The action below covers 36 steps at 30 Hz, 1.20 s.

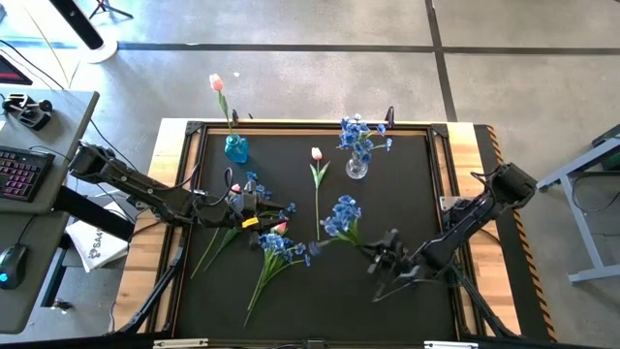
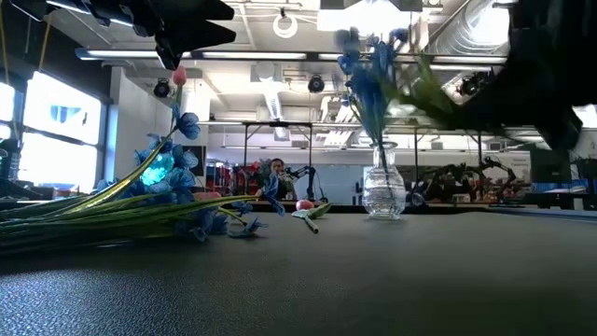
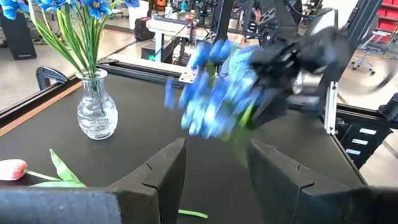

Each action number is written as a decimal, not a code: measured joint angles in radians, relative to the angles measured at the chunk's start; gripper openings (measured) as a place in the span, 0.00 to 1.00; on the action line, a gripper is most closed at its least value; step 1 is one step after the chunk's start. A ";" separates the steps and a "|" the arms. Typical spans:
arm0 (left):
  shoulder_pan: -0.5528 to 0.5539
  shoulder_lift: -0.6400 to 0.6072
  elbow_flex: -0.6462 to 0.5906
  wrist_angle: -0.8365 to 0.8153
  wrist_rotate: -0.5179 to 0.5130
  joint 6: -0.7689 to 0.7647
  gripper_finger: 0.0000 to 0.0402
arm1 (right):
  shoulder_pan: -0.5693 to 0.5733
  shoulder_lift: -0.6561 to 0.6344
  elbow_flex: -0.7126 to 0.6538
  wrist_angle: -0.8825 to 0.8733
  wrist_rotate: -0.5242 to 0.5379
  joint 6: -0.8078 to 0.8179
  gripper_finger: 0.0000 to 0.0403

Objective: Sort flowers into vase by color
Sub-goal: Put the blue flowers into the transparent vase

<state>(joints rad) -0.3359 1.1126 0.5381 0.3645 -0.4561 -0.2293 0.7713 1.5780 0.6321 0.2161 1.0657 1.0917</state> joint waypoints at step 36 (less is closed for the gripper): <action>-0.037 0.683 0.390 0.664 0.226 0.546 0.42 | -0.231 0.066 0.035 1.270 -0.818 -1.434 0.04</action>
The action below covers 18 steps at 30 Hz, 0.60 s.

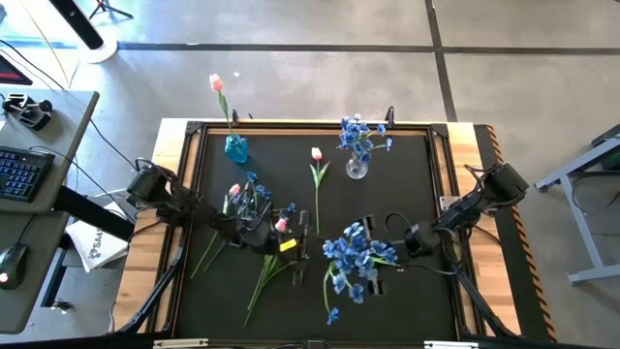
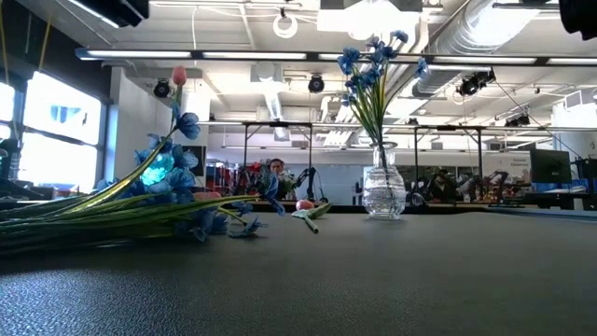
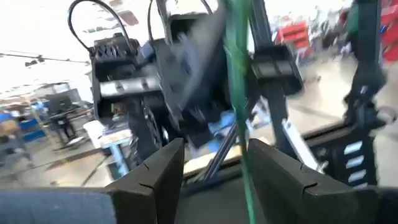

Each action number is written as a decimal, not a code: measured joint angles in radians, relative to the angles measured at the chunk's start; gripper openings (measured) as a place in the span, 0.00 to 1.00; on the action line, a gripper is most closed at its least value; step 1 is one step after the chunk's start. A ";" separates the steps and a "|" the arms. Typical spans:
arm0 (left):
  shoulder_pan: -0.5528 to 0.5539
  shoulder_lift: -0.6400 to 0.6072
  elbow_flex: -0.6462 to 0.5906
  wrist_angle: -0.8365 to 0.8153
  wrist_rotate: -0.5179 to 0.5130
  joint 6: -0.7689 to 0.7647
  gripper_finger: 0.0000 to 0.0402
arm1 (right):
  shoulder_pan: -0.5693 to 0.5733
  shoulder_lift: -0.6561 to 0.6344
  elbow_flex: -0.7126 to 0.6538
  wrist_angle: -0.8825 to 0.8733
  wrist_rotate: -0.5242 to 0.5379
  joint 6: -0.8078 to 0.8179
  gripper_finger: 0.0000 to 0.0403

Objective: Sort flowers into vase by color
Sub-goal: Put the blue flowers into the transparent vase

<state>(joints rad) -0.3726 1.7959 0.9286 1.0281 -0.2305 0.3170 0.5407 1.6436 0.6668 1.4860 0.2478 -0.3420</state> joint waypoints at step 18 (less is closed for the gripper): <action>0.022 0.000 0.038 -0.041 0.231 -0.045 0.41 | -0.004 0.071 0.059 -0.005 0.067 -0.045 0.04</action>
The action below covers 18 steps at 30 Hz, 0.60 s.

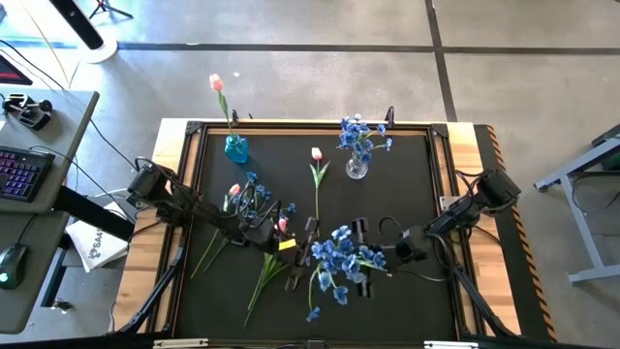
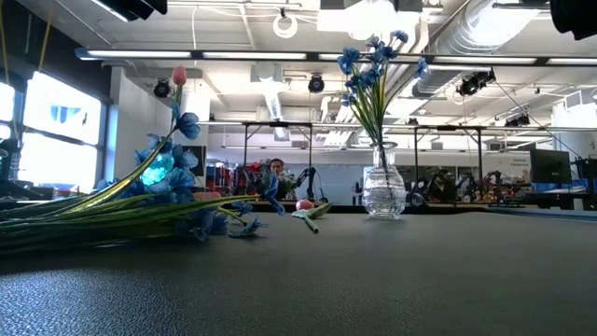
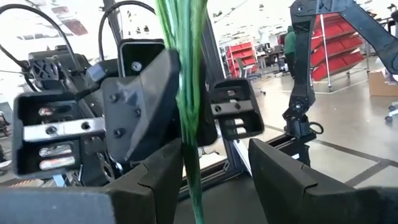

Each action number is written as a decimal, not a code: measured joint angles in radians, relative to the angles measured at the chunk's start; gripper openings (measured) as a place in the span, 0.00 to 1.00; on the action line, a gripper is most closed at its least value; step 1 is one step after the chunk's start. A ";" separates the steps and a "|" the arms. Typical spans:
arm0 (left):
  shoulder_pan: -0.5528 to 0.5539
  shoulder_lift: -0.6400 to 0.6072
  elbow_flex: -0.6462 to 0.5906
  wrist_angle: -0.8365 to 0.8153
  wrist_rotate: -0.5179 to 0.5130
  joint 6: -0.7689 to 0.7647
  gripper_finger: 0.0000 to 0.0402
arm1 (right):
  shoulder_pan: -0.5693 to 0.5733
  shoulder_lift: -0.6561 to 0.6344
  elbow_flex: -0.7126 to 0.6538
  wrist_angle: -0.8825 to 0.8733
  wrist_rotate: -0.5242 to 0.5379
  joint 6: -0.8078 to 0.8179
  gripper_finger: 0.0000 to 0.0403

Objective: Sort flowers into vase by color
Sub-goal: Put the blue flowers into the transparent vase

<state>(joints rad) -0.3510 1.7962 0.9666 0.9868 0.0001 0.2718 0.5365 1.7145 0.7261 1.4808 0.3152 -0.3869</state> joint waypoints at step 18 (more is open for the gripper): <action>-0.027 -0.002 0.007 -0.151 -0.322 0.080 0.03 | -0.021 -0.008 -0.001 -0.132 0.137 0.024 0.18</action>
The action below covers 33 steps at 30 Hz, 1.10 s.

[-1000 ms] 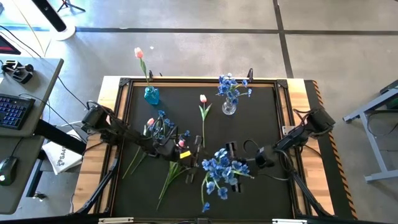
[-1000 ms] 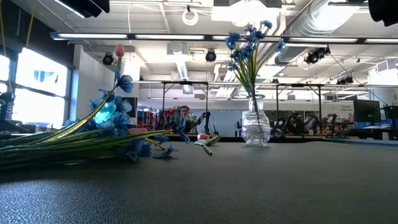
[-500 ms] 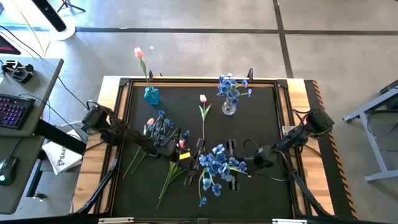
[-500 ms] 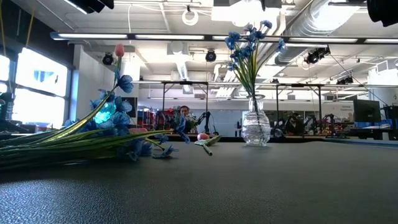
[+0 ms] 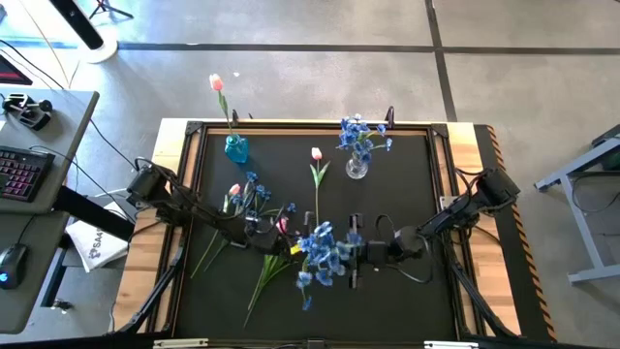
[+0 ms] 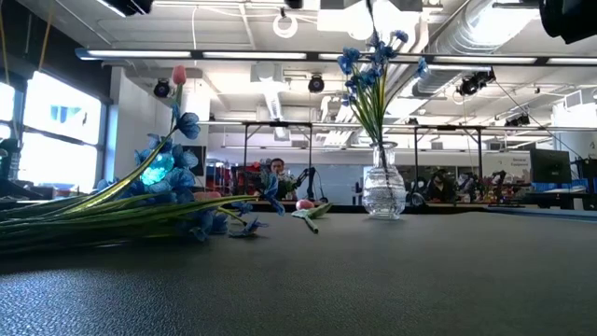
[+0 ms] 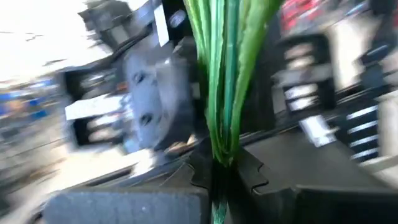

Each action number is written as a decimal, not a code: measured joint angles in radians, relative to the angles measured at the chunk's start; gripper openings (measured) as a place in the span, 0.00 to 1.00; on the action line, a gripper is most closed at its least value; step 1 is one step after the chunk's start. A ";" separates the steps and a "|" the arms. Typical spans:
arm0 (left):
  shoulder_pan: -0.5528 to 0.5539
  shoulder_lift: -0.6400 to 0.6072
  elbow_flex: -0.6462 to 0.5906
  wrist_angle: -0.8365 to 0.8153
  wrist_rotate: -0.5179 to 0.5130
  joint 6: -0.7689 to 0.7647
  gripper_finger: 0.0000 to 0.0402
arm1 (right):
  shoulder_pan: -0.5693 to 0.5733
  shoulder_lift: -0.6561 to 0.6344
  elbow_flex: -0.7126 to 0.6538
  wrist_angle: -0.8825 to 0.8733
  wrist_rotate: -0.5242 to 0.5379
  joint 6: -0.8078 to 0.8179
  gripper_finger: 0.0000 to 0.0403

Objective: Sort flowers into vase by color
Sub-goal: Put the blue flowers into the transparent vase

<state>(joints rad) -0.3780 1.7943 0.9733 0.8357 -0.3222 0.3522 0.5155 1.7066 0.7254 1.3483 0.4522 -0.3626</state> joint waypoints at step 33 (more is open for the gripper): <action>-0.065 -0.123 0.000 -0.265 -0.428 -0.051 0.00 | 0.067 0.009 0.373 -0.711 0.543 0.148 0.42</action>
<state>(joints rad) -0.4435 1.6714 0.9730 0.5706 -0.7506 0.3010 0.5822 1.7155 1.0982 0.6375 0.9955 -0.2148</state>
